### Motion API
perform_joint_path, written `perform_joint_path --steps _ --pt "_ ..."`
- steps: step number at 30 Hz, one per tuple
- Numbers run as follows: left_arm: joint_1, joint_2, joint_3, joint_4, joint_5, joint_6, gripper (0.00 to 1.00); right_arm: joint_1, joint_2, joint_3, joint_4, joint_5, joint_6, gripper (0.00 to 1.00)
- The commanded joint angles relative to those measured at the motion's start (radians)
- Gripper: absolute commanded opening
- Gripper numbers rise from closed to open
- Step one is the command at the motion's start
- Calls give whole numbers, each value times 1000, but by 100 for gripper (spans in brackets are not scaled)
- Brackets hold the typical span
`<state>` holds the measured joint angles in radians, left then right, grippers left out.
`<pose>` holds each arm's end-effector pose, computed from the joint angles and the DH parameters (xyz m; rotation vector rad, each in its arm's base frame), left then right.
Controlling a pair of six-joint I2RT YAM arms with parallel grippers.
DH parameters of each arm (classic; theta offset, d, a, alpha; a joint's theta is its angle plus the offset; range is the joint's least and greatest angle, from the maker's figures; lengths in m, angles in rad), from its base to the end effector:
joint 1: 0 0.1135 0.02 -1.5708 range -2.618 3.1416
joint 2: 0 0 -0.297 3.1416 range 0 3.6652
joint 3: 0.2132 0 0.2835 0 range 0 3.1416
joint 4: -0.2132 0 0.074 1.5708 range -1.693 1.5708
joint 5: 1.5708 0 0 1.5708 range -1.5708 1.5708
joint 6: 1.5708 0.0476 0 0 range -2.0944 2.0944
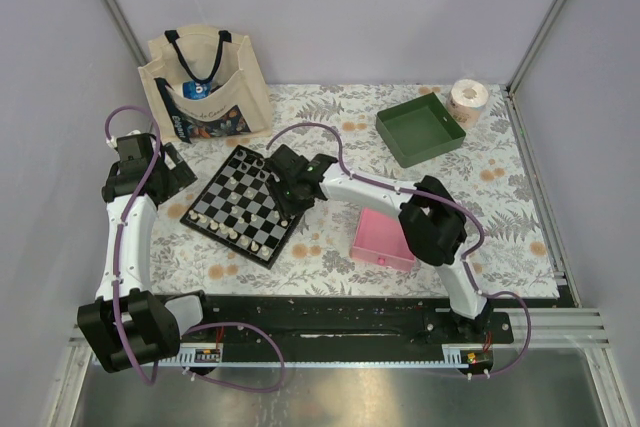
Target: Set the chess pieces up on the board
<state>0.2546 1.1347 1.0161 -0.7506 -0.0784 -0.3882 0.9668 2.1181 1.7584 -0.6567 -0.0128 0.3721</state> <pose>0.2460 0.0679 0.3167 -0.8028 2.3006 0.0358 0.2943 0.4275 0.2223 -0.7878 2.5544 0.4854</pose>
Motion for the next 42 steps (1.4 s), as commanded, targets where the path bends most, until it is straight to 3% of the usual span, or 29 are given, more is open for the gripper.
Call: perform_joint_path --steps 1,34,42 --pt "5 4 29 23 17 14 99 9 23 72 -6 -18 10 48" --pt "2 8 29 23 20 15 99 10 121 128 -40 -64 -10 40" --pt "5 11 30 23 19 17 99 12 118 128 -35 -58 -18 30"
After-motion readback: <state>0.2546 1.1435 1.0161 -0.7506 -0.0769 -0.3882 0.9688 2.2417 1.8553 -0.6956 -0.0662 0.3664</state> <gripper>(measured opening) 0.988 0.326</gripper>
